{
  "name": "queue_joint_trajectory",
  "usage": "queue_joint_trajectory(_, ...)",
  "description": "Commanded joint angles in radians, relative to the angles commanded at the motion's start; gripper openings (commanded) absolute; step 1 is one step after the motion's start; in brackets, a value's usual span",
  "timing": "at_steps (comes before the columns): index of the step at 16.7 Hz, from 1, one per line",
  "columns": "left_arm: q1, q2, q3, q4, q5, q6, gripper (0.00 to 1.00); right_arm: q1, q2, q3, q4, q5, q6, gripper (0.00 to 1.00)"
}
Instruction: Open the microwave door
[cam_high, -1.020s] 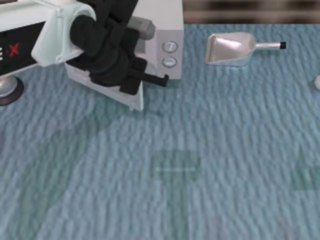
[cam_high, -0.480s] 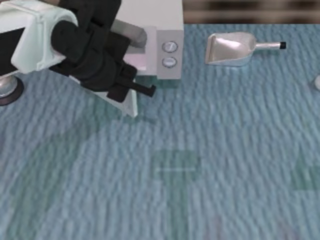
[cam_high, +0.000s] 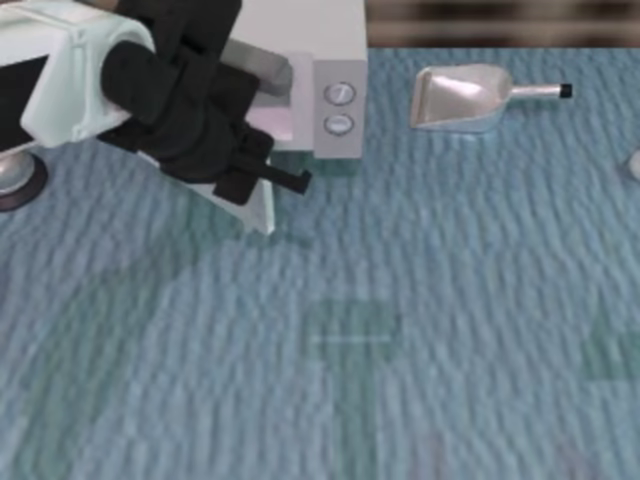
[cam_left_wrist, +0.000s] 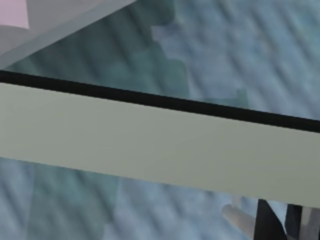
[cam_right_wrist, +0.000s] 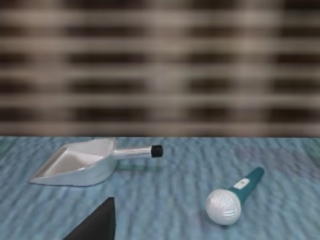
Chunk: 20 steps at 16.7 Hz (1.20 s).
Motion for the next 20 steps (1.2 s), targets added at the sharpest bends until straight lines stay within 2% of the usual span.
queue_joint_trajectory(15,0.000,0.000,0.000,0.000,0.000,0.000,0.00,0.000,0.000,0.000,0.000,0.000,0.000,1.00)
queue_joint_trajectory(20,0.013,-0.018,-0.020,0.001,0.031,0.043,0.00,0.000,0.000,0.000,0.000,0.000,0.000,1.00)
